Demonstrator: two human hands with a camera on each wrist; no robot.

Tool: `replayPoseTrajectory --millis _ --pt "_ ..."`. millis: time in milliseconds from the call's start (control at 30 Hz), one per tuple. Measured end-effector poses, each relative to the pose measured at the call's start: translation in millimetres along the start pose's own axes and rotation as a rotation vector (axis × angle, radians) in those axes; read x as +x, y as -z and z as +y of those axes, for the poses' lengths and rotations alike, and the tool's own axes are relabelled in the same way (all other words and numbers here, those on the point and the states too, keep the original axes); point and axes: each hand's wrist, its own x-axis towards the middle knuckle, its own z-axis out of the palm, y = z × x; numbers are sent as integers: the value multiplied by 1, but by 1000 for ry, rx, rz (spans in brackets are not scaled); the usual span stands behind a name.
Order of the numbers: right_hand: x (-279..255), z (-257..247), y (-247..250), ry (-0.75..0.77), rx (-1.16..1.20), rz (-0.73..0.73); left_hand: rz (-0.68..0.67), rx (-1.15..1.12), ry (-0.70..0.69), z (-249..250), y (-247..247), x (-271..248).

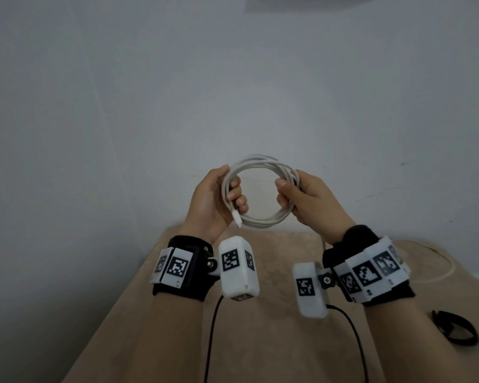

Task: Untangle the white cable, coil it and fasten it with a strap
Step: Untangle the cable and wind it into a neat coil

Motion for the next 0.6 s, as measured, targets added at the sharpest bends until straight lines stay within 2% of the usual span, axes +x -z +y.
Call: replayPoseTrajectory --millis 133,233,367,500,600 --pt "0 4 5 37 -199 -105 -17 307 78 1 4 -2" --pt "0 5 4 38 -262 -157 -37 466 95 0 6 -2" --pt "2 6 6 37 -314 -170 -85 625 68 0 5 -4" --pt "2 6 8 20 -339 -172 -188 687 36 2 7 -6" --pt "2 5 8 22 -328 -171 -179 816 -30 2 6 -7"
